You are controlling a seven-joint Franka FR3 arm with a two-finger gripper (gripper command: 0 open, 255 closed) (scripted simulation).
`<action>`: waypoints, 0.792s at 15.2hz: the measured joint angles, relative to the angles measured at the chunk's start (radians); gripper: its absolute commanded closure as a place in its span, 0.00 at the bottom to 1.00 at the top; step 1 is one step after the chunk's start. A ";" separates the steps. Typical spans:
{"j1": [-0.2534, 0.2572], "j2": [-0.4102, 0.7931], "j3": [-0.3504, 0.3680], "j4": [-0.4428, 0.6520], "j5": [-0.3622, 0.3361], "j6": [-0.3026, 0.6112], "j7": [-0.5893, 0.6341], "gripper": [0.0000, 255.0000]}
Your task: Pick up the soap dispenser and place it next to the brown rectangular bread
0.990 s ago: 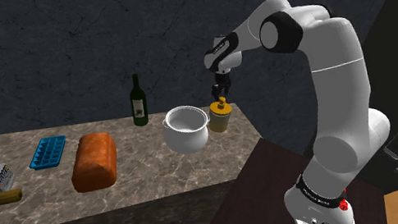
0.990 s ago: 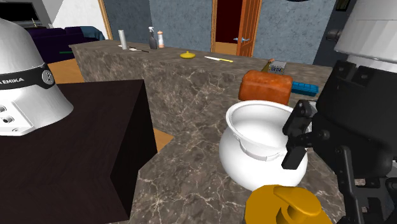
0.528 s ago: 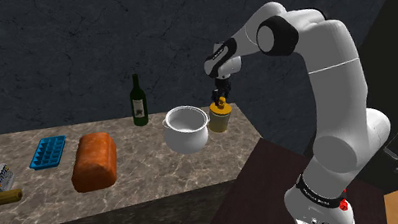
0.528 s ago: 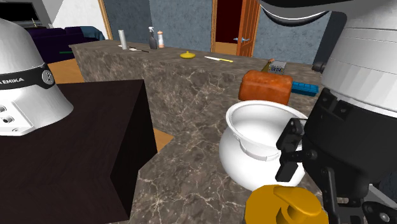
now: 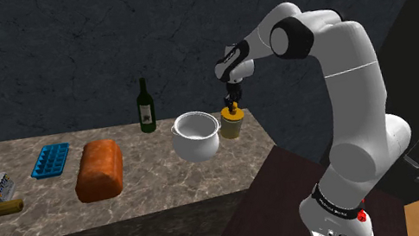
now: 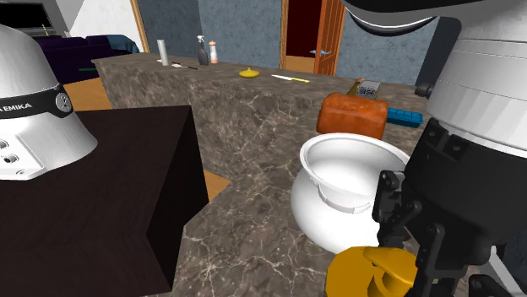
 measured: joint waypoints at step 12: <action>0.005 -0.036 -0.006 0.000 -0.007 -0.037 0.002 1.00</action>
